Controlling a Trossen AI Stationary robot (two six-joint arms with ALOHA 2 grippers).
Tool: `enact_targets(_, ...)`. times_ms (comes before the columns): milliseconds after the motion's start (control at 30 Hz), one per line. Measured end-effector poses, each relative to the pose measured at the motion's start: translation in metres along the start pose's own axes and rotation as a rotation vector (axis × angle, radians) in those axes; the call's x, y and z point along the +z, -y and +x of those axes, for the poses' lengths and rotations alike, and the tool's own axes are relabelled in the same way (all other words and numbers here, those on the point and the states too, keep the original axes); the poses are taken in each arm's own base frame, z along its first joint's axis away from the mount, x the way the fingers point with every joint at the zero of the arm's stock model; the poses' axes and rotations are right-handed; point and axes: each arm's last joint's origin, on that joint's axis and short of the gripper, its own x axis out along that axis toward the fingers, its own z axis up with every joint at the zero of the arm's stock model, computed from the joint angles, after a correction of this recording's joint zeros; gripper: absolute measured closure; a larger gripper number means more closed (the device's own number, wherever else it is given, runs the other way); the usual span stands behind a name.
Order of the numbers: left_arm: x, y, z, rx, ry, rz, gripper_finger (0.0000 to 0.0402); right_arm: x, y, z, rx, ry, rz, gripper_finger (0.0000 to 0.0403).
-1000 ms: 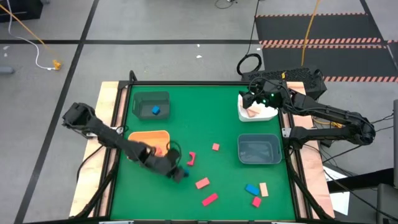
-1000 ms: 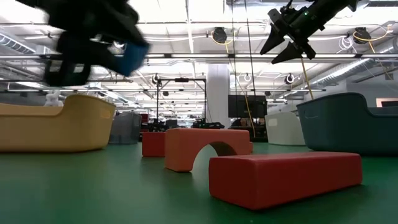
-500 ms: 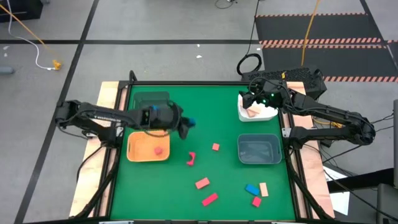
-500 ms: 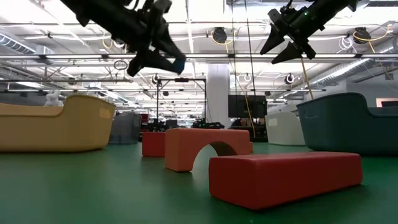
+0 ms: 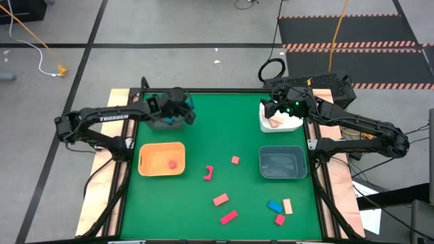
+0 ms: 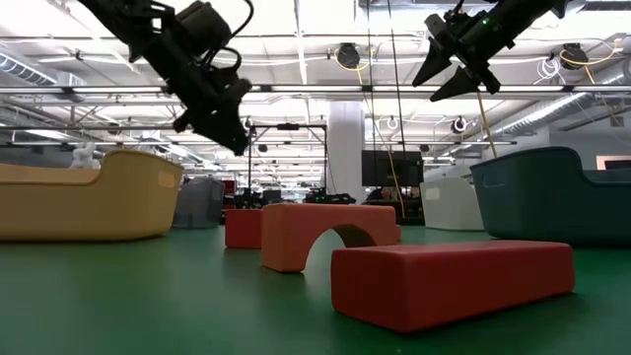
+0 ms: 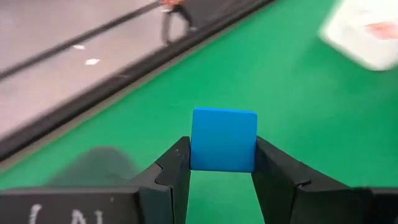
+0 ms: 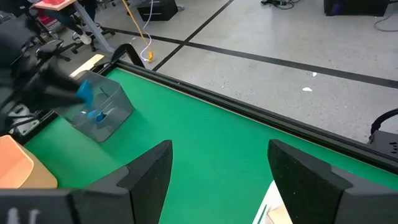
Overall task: Sort & place blocks by color
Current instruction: Put the left blue block into the black bin
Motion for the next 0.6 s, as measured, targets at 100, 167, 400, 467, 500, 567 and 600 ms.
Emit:
enact_targets(100,-0.002,-0.014,0.002,0.094,-0.044,0.034,0.0268,0.000,0.000,0.000,0.000,0.000,0.000,0.0149)
enact_targets(167,-0.005,-0.022,0.001,0.137,-0.083,0.042,0.0268,0.000,0.000,0.000,0.000,0.000,0.000,0.0149)
enact_targets(400,-0.020,-0.042,-0.002,0.286,-0.266,0.037,0.0256,0.000,0.000,0.000,0.000,0.000,0.000,0.0149)
enact_targets(467,-0.024,-0.045,-0.004,0.306,-0.313,0.030,0.0246,0.000,0.000,0.000,0.000,0.000,0.000,0.0149)
enact_targets(500,-0.026,-0.046,-0.005,0.315,-0.332,0.021,0.0244,0.000,0.000,0.000,0.000,0.000,0.000,0.0149)
enact_targets(567,-0.029,-0.047,-0.006,0.330,-0.367,0.009,0.0242,0.000,0.000,0.000,0.000,0.000,0.000,0.0149)
enact_targets(600,-0.031,-0.048,-0.007,0.335,-0.382,0.006,0.0244,0.000,0.000,0.000,0.000,0.000,0.000,0.0149)
